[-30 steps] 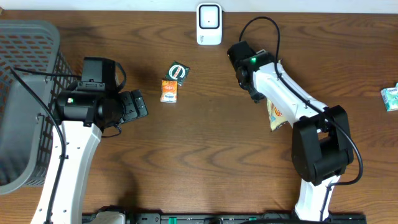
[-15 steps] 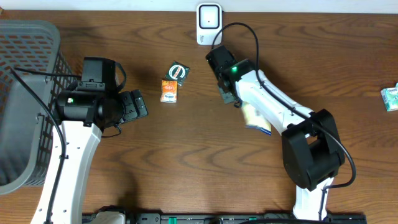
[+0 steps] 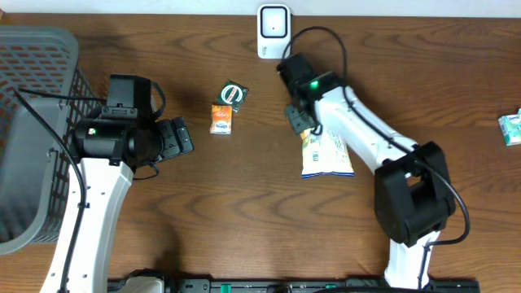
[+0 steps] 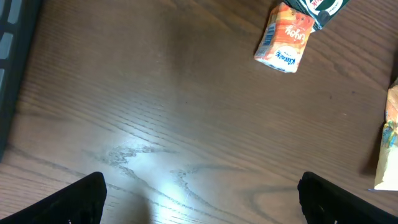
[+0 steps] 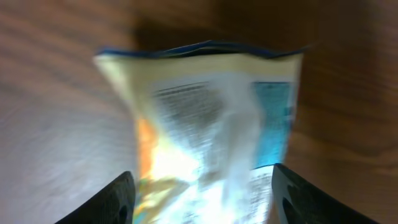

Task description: Scan the item barcode

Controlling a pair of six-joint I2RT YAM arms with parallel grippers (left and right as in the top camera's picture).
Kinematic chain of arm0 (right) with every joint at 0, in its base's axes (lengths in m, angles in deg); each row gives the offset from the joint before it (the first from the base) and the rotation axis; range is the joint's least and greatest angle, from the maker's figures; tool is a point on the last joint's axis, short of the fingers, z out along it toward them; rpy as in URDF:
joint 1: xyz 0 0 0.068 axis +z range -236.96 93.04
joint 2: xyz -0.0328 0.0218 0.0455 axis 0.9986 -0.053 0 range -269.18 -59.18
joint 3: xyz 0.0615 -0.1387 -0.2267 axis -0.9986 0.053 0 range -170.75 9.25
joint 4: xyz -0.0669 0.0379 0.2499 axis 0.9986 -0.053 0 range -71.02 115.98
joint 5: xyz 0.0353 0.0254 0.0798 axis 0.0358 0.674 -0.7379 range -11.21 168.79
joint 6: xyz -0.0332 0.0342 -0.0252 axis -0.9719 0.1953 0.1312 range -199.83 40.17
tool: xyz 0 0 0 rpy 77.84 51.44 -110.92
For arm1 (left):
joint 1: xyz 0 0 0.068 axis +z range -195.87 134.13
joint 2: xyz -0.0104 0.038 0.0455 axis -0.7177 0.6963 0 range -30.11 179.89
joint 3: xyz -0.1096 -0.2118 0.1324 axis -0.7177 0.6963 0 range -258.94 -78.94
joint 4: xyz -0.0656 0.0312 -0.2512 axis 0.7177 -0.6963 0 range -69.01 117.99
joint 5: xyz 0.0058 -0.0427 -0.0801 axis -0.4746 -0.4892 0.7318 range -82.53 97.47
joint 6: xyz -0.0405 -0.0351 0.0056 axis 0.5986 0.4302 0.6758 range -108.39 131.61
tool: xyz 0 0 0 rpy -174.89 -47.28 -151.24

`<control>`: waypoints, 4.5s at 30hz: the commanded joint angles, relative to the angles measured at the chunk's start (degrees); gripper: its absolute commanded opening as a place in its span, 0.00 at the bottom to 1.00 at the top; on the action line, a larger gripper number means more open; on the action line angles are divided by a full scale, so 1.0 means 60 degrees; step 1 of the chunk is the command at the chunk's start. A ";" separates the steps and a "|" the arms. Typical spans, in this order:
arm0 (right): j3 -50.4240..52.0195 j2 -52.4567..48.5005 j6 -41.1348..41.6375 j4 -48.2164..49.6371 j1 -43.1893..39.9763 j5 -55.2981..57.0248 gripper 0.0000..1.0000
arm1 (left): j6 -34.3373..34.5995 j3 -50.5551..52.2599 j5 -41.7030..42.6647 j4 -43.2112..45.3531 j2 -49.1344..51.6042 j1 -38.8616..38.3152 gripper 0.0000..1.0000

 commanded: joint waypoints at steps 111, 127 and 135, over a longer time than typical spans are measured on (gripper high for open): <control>-0.0736 -0.1082 -0.0208 0.0696 -0.0586 -0.5431 0.01 | -0.0018 -0.0007 -0.0029 -0.0047 0.0000 0.0051 0.98; 0.1545 -0.1086 -0.1705 0.1592 -0.3399 -1.2072 0.08 | -0.0018 -0.0007 -0.0029 -0.0047 0.0000 0.0051 0.98; 0.2208 -0.1086 -0.1144 0.1861 -0.4506 -1.1056 0.34 | -0.0018 -0.0007 -0.0025 -0.0047 0.0000 0.0051 0.98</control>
